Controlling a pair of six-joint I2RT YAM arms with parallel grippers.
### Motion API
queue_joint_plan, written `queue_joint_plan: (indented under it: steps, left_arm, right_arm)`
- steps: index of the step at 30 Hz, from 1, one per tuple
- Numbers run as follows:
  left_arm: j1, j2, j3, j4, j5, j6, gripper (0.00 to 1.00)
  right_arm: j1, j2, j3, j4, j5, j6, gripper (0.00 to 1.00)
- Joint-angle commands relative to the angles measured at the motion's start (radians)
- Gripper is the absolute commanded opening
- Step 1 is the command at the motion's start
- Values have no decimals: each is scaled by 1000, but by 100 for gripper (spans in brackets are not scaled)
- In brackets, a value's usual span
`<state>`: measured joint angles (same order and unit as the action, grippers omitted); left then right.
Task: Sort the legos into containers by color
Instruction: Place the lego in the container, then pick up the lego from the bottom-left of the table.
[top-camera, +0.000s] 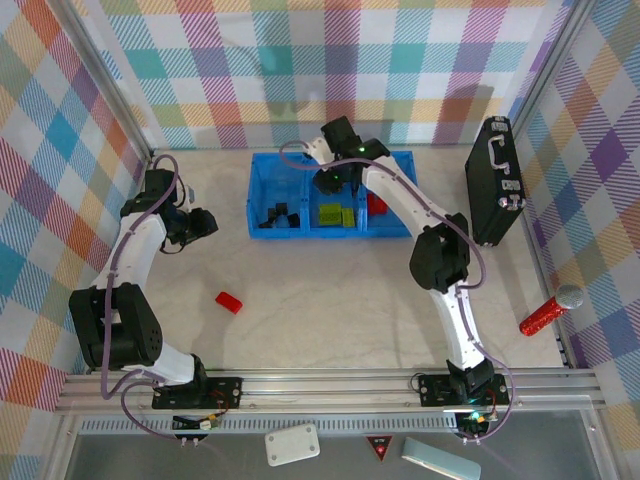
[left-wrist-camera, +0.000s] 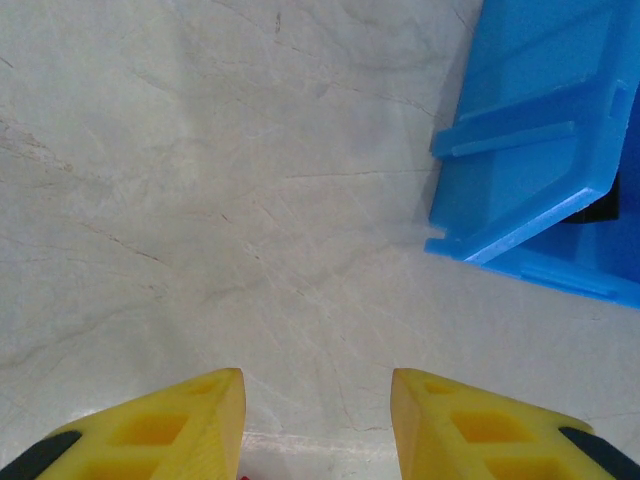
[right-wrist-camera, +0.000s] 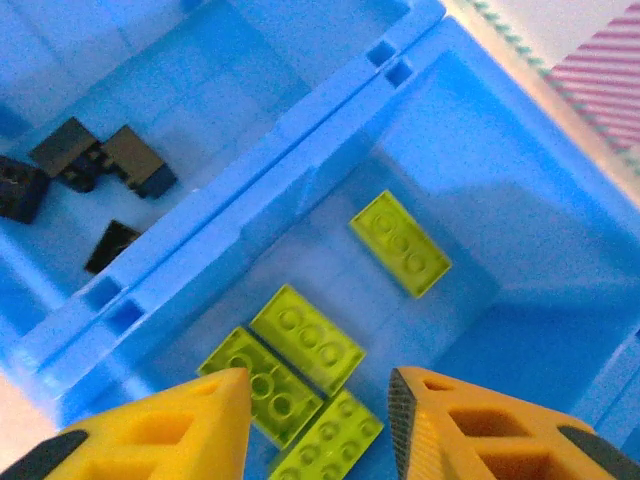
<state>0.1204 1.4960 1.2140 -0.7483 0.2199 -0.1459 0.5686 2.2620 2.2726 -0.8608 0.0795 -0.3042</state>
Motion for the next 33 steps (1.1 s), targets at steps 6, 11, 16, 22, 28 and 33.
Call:
queue_joint_plan:
  steps: [6,11,16,22,28,33]
  left_arm:
    - [2,19,8,0,-4,-3,44]
    - [-31,41,16,-30,-38,3,46]
    - [-78,49,34,-78,-89,-12,51]
    - [-104,31,10,-142,-133,-109,53]
    - [-116,-54,-92,-158,-142,-206,57]
    - [-128,-134,-180,-161,-145,-276,62]
  right_arm:
    - [10,-240,-227,-46,-128,422,47]
    - [26,-376,-400,-18,-145,537,49]
    - [34,-501,-576,28,-143,601,53]
    - [48,-617,-767,78,-162,638,54]
    - [51,-696,-908,115,-155,637,56]
    - [51,-720,-950,111,-159,617,56]
